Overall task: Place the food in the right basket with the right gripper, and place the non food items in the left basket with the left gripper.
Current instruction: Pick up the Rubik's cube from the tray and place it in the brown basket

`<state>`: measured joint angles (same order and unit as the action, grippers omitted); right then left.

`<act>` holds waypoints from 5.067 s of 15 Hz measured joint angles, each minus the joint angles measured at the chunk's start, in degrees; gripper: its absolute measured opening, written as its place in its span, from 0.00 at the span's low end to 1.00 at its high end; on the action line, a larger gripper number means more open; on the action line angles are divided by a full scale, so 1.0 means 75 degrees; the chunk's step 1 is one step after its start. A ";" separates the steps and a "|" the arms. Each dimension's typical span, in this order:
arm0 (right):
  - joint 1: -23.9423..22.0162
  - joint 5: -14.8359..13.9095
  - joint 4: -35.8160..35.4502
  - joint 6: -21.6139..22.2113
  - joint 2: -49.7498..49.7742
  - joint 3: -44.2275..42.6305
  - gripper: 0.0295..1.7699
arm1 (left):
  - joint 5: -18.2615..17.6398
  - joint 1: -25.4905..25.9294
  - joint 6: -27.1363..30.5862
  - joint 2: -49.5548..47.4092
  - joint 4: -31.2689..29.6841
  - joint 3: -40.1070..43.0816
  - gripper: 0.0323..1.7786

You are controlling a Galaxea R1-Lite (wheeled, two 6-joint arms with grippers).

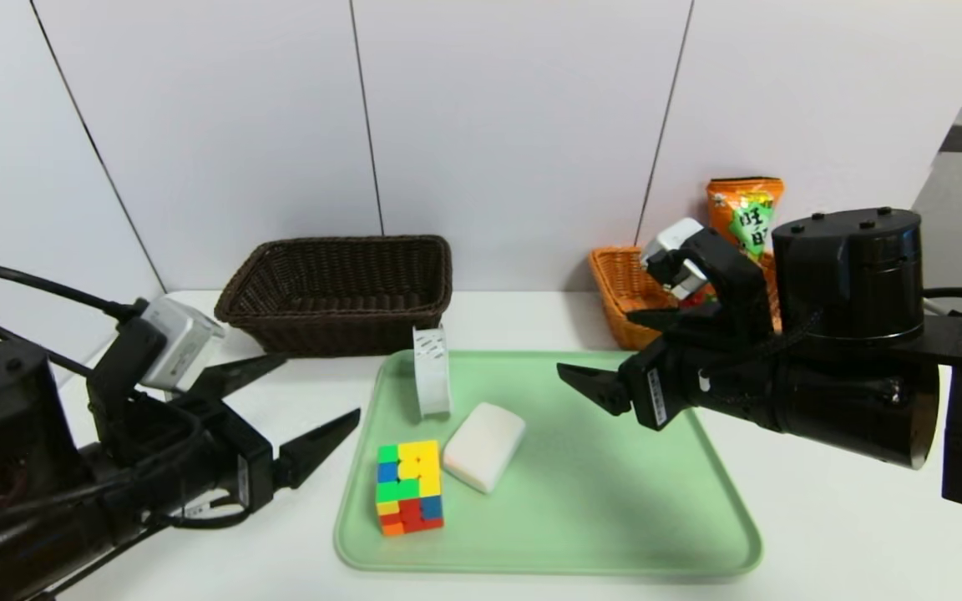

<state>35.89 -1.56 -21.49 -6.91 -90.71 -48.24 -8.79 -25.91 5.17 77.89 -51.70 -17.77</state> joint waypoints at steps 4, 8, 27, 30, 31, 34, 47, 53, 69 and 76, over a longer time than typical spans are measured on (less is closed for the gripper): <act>-0.0169 -0.0002 0.0000 0.0003 0.0306 0.0367 0.96 | -0.0606 -0.0749 -0.0336 -0.0421 -0.0171 0.0431 0.95; -0.0215 0.0000 -0.0005 0.0076 0.0449 0.0523 0.96 | -0.1128 -0.0809 -0.0327 -0.0319 -0.1416 0.1133 0.95; -0.0232 0.0011 -0.0008 0.0114 0.0445 0.0754 0.96 | -0.1256 -0.1011 -0.0249 0.3187 -0.4720 0.2133 0.95; -0.0224 0.0029 -0.0008 0.0120 0.0455 0.0761 0.96 | -0.1248 -0.1003 -0.0254 0.3496 -0.4730 0.2058 0.95; -0.0211 0.0076 -0.0008 0.0120 0.0455 0.0761 0.96 | -0.1242 -0.0996 -0.0257 0.3548 -0.4730 0.2046 0.95; -0.0174 0.0132 -0.0011 0.0120 0.0466 0.0780 0.96 | -0.1219 -0.0985 -0.0257 0.3643 -0.4730 0.2032 0.95; -0.0114 0.0237 -0.0011 0.0111 0.0665 0.1066 0.96 | -0.1143 -0.0632 -0.0257 0.3893 -0.4730 0.1512 0.95; -0.0089 0.0237 -0.0015 0.0117 0.0670 0.1154 0.96 | -0.1274 -0.0691 -0.0304 0.3948 -0.4727 0.1425 0.95; -0.0089 0.0299 -0.0020 0.0268 0.0662 0.1206 0.96 | -0.1308 -0.0845 -0.0323 0.4294 -0.4727 0.1087 0.95; -0.0089 0.0299 -0.0020 0.0262 0.0665 0.1200 0.96 | -0.1305 -0.0845 -0.0271 0.4330 -0.4727 0.1128 0.55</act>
<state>35.22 0.68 -21.64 -4.95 -85.72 -39.24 -18.58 -32.24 3.13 110.36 -87.15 -9.31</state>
